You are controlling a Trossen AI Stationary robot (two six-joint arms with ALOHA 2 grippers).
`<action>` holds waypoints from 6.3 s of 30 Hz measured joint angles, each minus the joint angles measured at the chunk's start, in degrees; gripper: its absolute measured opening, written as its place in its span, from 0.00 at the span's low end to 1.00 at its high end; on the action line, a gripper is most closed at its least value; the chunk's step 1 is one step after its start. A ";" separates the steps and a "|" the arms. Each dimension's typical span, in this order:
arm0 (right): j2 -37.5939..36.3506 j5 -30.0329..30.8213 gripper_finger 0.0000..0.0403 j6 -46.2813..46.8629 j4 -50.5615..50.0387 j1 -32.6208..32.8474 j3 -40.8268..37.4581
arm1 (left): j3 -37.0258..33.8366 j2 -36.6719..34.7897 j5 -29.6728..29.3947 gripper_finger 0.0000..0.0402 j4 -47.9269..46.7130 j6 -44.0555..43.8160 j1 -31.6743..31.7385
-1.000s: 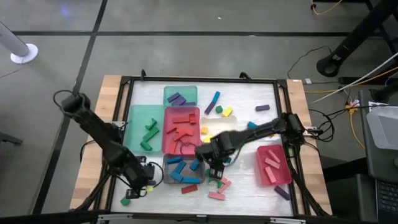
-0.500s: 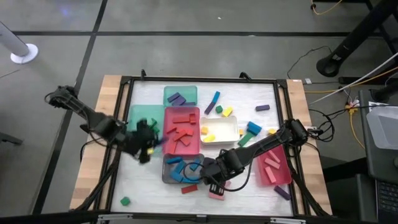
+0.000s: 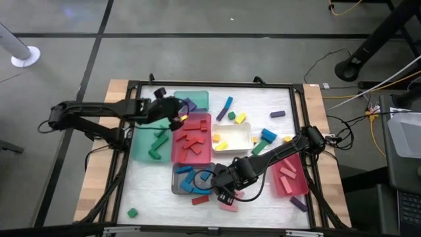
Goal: Sort blocks
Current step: Put the violet block into the top green bin, then put the green block into the bottom green bin
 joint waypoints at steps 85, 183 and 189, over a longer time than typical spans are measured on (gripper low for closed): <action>8.59 -1.69 0.34 -27.33 39.70 -20.88 16.81 | 0.00 -30.23 38.80 0.34 -13.22 -19.50 -17.89; 22.80 -6.60 0.40 -32.89 68.41 -24.39 27.70 | -0.07 22.78 43.59 0.53 -2.62 -51.81 -73.85; 22.80 -6.60 0.40 -32.88 68.41 -24.37 27.70 | -0.07 22.78 37.22 0.53 -2.61 -48.67 -73.83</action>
